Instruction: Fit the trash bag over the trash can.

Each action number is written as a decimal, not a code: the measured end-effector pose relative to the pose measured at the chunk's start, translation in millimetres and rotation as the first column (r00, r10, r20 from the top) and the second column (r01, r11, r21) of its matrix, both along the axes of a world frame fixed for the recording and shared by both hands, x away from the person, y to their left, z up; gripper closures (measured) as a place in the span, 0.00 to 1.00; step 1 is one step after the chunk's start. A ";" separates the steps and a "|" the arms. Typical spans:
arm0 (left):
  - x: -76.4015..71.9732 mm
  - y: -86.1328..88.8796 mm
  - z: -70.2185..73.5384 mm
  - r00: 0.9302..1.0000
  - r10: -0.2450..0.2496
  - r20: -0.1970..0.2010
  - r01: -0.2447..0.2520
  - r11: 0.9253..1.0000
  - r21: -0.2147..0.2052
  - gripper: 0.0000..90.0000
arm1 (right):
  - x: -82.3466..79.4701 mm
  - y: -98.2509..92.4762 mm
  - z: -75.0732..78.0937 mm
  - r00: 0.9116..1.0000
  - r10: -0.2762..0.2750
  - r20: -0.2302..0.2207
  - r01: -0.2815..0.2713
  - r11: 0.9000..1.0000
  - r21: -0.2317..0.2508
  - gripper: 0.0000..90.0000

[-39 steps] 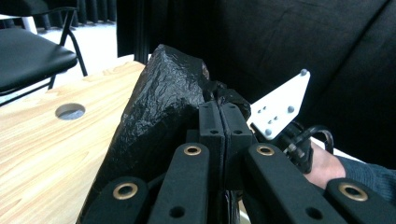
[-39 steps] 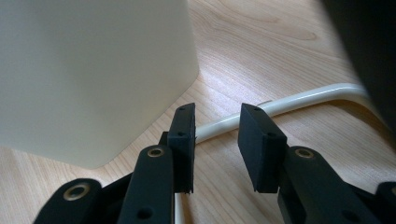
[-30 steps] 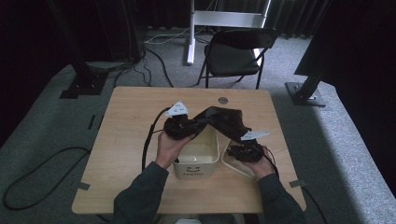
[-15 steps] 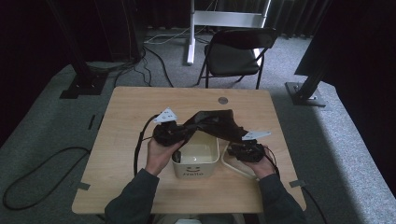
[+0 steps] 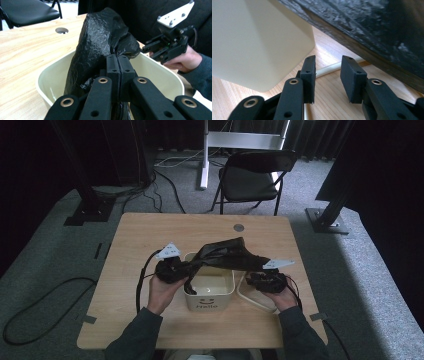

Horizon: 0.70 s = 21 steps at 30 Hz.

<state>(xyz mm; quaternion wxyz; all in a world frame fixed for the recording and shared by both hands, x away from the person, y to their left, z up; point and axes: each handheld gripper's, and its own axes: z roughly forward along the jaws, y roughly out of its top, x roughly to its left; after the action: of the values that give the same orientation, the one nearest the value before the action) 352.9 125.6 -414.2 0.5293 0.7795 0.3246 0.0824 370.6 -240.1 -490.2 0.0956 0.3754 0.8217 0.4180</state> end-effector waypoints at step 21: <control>1.6 11.5 -19.3 0.999 0.019 -0.051 -0.018 1.000 0.024 0.99 | -20.9 -28.1 27.2 0.993 -0.062 0.105 0.061 0.998 0.013 0.61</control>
<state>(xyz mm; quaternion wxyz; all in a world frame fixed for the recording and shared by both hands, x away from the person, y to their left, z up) 354.5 137.1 -433.6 0.5108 0.7846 0.3440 0.0713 349.7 -268.2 -462.9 0.1498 0.3784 0.8016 0.4380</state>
